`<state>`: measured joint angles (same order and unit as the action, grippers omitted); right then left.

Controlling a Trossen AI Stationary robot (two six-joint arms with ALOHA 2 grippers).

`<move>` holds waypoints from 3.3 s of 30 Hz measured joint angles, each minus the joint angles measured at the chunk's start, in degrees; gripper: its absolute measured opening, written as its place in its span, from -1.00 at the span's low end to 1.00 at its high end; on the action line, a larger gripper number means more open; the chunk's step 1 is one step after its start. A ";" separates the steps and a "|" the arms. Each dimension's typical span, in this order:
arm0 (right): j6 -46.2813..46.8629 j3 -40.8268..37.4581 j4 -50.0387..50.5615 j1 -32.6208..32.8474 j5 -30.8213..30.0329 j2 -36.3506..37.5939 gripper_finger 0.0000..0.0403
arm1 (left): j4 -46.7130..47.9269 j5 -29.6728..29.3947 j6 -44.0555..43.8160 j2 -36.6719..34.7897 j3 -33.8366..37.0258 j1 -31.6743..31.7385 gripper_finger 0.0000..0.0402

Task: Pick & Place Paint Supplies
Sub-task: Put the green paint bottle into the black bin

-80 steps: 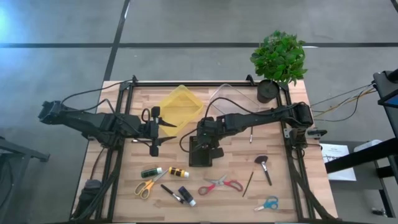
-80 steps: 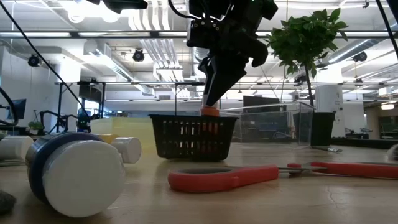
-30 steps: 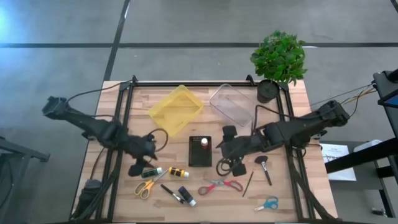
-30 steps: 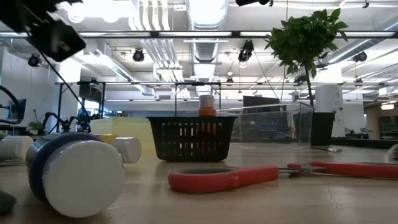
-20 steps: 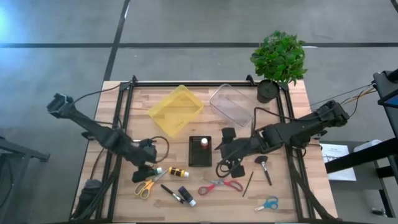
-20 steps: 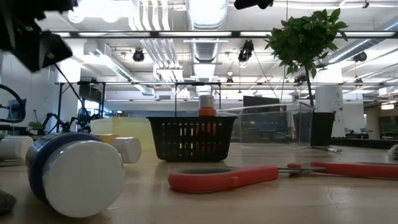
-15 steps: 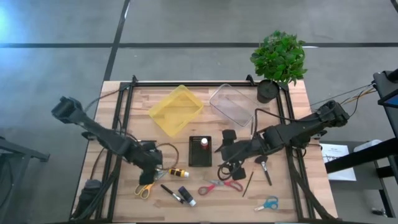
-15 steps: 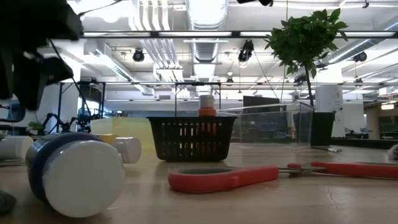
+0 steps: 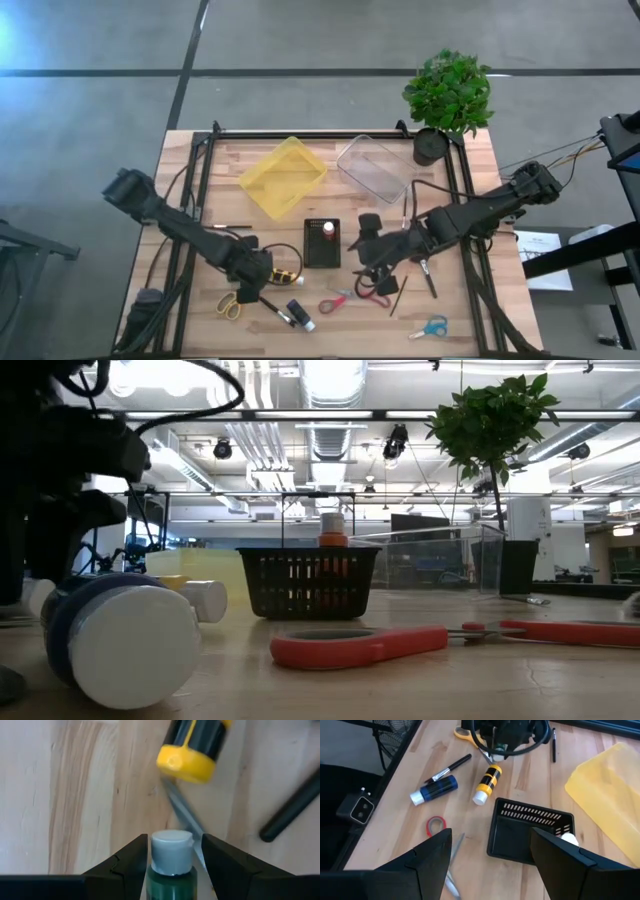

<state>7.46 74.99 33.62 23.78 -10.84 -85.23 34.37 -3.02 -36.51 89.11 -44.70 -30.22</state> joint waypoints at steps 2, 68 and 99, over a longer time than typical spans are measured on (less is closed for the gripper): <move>0.07 -0.09 0.01 0.24 -0.19 0.00 0.31 | -0.02 -0.03 0.00 0.52 0.04 0.00 -0.02; -0.15 -0.23 -0.10 3.35 -2.88 -0.04 0.31 | -72.54 -74.02 -2.40 1.88 31.87 -14.38 -0.43; -0.58 -0.23 -1.31 3.35 -2.85 -0.04 0.30 | -71.67 -61.32 -1.55 1.61 31.16 -18.10 -0.30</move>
<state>6.88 74.76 32.31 27.14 -13.69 -85.27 -37.30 -64.34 -38.06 90.72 -13.54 -48.31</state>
